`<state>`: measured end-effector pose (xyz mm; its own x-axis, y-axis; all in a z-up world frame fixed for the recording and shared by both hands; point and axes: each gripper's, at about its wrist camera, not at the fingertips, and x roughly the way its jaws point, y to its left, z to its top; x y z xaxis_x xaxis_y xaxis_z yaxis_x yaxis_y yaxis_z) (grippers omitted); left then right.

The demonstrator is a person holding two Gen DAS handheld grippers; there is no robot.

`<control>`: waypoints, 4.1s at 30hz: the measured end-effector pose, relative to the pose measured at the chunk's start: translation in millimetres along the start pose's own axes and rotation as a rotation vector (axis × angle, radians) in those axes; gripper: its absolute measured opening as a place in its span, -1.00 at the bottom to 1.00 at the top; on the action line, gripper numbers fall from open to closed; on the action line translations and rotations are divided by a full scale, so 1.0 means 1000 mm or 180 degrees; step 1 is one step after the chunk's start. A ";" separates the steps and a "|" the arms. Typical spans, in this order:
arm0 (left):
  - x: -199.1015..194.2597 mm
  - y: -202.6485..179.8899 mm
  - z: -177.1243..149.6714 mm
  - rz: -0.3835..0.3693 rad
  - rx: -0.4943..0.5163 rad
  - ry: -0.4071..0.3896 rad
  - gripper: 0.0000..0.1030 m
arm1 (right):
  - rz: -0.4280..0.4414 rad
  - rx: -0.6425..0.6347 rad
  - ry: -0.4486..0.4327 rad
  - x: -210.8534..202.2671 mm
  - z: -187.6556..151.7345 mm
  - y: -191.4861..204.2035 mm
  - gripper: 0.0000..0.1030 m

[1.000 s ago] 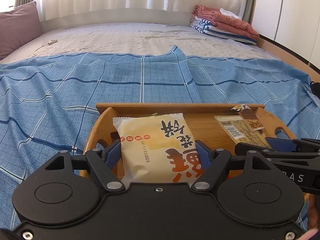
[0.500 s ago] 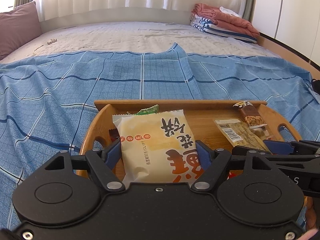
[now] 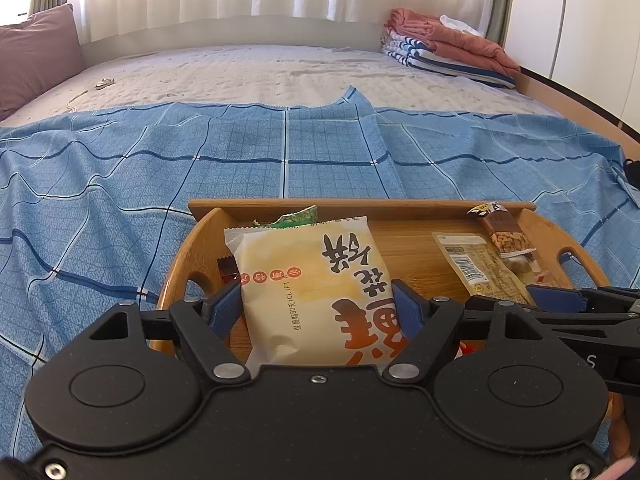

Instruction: Organize snacks

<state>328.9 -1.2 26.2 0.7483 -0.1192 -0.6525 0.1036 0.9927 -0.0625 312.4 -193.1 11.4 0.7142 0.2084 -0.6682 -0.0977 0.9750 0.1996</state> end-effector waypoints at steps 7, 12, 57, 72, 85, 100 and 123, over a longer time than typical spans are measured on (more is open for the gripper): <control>-0.006 0.000 0.000 -0.0001 0.0002 -0.0014 0.57 | -0.0003 0.0040 -0.0078 -0.009 0.001 0.000 0.51; -0.022 0.000 0.004 0.0037 0.0043 -0.0109 0.71 | -0.0016 0.0036 -0.0176 -0.023 0.005 0.001 0.62; -0.208 0.009 -0.100 0.0048 -0.0014 -0.0350 0.98 | -0.0206 -0.0266 -0.0887 -0.188 -0.081 0.021 1.00; -0.215 -0.011 -0.140 0.0062 0.0127 -0.0334 0.99 | -0.0374 -0.0201 -0.0686 -0.182 -0.137 0.006 1.00; -0.195 -0.007 -0.168 0.0123 0.0008 -0.0130 0.99 | -0.0410 -0.0215 -0.0488 -0.168 -0.163 -0.001 1.00; -0.174 -0.011 -0.189 0.0222 0.0096 -0.0083 0.99 | -0.0502 -0.0343 -0.0384 -0.150 -0.180 0.001 1.00; -0.170 -0.009 -0.192 0.0205 0.0061 -0.0091 1.00 | -0.0506 -0.0366 -0.0426 -0.150 -0.184 0.001 1.00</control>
<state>74.9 14.0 -6.7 0.7722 -0.0557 -0.6330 0.0668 0.9977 -0.0063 77.8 -208.9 -20.1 0.8117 0.0471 -0.5822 -0.0497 0.9987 0.0115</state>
